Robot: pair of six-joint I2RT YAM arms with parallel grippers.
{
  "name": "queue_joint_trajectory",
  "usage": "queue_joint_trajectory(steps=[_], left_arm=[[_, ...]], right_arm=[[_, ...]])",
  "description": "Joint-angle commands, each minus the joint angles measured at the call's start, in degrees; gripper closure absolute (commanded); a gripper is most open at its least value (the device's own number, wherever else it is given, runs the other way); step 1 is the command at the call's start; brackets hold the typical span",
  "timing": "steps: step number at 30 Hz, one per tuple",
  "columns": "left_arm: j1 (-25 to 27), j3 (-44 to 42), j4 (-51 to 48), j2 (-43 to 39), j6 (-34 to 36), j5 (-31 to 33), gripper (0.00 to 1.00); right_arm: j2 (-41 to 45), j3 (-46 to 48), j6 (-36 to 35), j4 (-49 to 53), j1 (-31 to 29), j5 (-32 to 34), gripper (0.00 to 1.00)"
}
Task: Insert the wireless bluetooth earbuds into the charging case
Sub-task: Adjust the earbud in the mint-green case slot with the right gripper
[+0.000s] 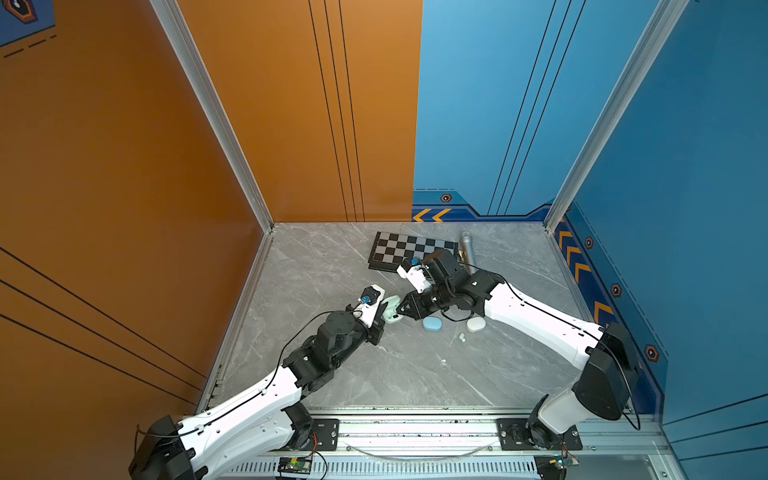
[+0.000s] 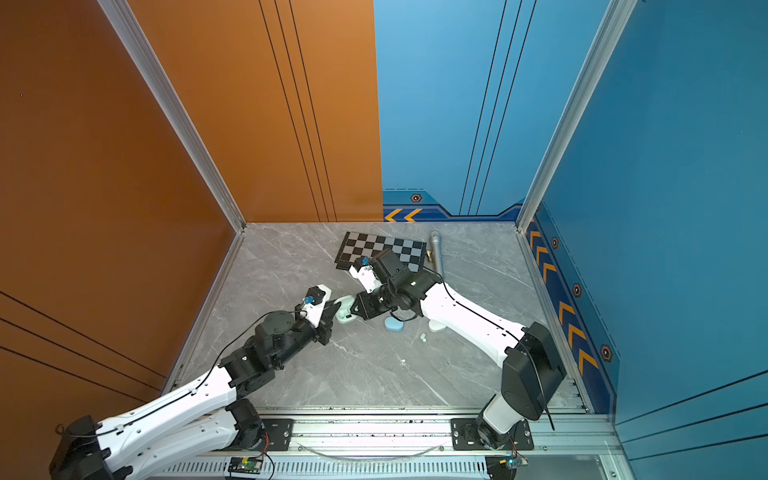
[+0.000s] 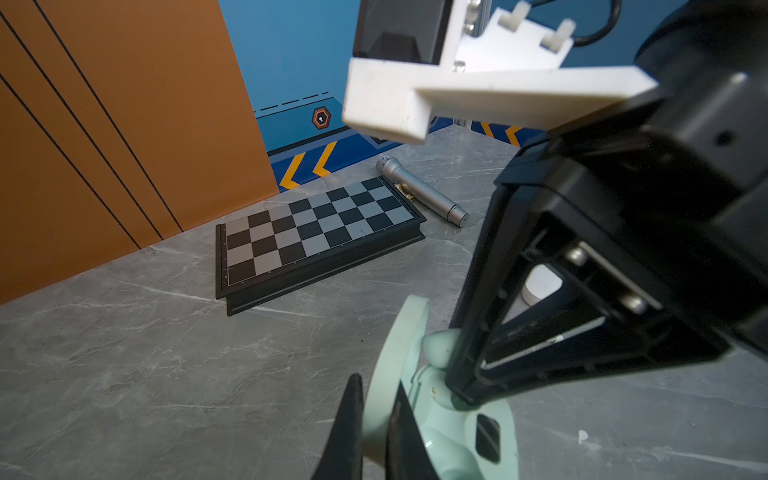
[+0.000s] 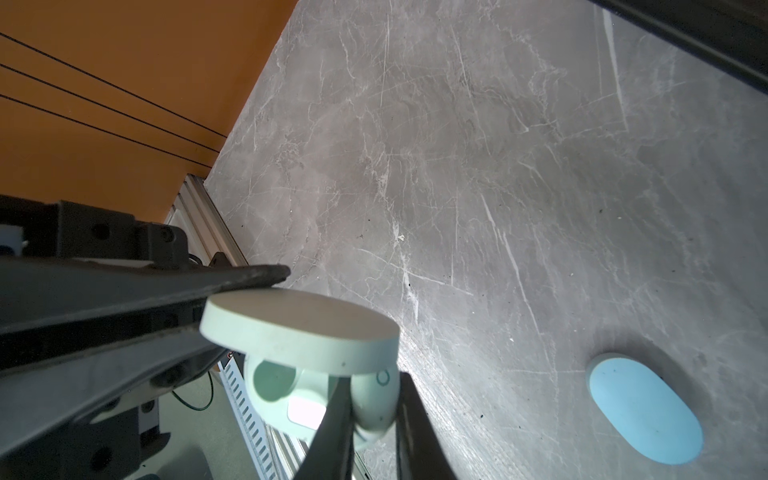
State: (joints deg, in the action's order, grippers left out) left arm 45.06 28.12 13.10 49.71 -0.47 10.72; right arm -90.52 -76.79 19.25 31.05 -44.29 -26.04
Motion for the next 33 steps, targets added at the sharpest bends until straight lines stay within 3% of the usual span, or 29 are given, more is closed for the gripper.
queue_joint_trajectory(steps=[1,9,20,33], left_arm=[[-0.47,-0.26,1.71,-0.24,-1.49,1.35,1.0],[-1.59,-0.52,1.7,-0.36,-3.74,2.62,1.0],[-1.82,0.31,2.2,-0.29,-4.6,3.7,1.0],[-1.95,1.78,2.51,-0.43,-3.94,3.26,1.0]], right_arm=[[2.89,-1.08,-1.23,0.04,-0.12,0.29,0.87],[6.55,-0.21,-0.29,-3.49,-0.15,0.29,0.89],[5.56,3.36,7.95,-12.37,-0.28,-1.37,0.87],[3.77,4.19,7.56,-12.32,-0.62,-1.47,0.84]])
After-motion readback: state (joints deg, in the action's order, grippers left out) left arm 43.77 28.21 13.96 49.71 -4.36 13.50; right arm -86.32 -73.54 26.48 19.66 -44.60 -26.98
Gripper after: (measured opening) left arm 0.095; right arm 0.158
